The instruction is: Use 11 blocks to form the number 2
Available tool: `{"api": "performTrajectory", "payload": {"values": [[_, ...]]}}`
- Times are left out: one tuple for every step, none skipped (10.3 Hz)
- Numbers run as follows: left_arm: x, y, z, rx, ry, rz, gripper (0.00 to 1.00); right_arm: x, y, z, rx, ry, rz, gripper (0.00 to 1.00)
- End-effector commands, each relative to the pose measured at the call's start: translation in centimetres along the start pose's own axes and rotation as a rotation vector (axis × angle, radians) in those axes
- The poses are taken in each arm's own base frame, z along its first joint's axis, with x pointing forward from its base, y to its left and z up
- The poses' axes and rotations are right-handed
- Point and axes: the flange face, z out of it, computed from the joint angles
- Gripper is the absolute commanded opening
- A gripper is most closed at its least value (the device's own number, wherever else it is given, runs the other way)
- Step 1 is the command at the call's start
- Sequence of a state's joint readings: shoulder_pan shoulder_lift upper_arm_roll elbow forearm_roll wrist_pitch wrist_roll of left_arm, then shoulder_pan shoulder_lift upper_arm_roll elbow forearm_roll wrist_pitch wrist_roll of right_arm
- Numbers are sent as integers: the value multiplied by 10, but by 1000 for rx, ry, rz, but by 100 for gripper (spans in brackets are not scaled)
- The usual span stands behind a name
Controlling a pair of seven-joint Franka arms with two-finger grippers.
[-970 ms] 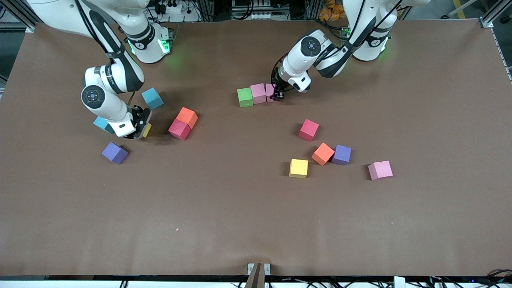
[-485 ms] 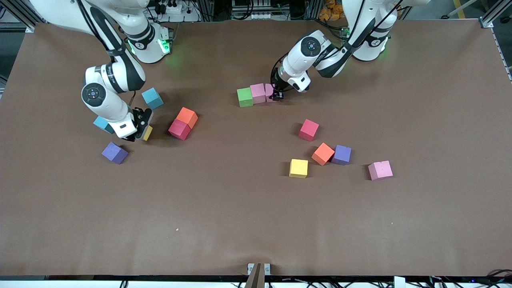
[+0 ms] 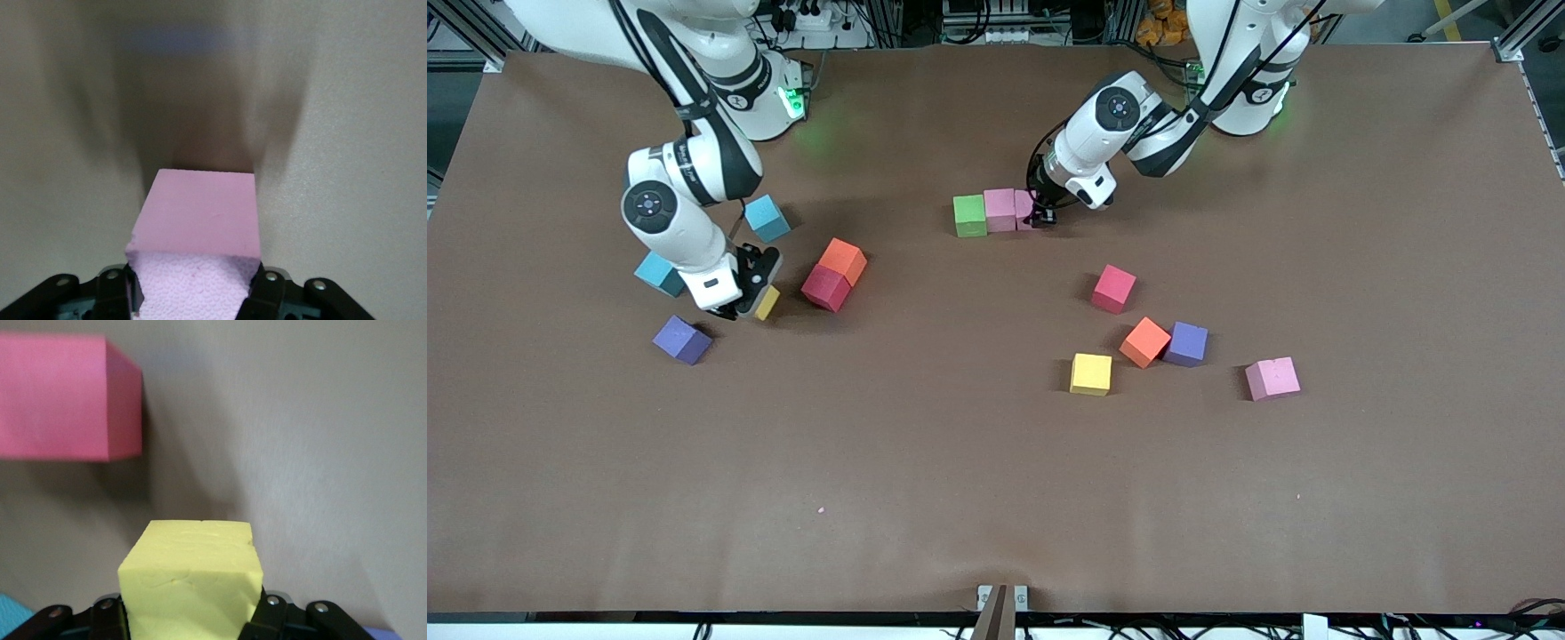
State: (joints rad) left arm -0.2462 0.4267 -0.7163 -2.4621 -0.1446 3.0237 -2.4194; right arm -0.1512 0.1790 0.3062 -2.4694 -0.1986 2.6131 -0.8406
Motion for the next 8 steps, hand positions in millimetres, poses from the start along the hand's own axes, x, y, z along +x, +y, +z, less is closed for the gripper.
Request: {"api": "performTrajectory", "payload": {"values": [[4, 6, 12, 13, -9, -34, 6, 24, -6, -34, -38, 6, 62, 33], [4, 7, 12, 12, -9, -34, 11, 35, -4, -45, -33, -8, 87, 33], [5, 9, 11, 10, -10, -34, 27, 38, 1, -52, -34, -13, 103, 33], [6, 10, 11, 9, -10, -35, 57, 39, 3, -55, -39, -9, 107, 33], [5, 10, 10, 8, -11, -33, 99, 42, 6, -59, -44, 0, 112, 33], [4, 10, 8, 2, -13, -29, 100, 42, 7, -61, -37, 12, 149, 33], [4, 13, 6, -3, -15, -30, 100, 48, 3, -61, -23, 24, 183, 33], [2, 14, 2, -12, -18, -25, 100, 62, -5, -65, -25, 36, 206, 33]]}}
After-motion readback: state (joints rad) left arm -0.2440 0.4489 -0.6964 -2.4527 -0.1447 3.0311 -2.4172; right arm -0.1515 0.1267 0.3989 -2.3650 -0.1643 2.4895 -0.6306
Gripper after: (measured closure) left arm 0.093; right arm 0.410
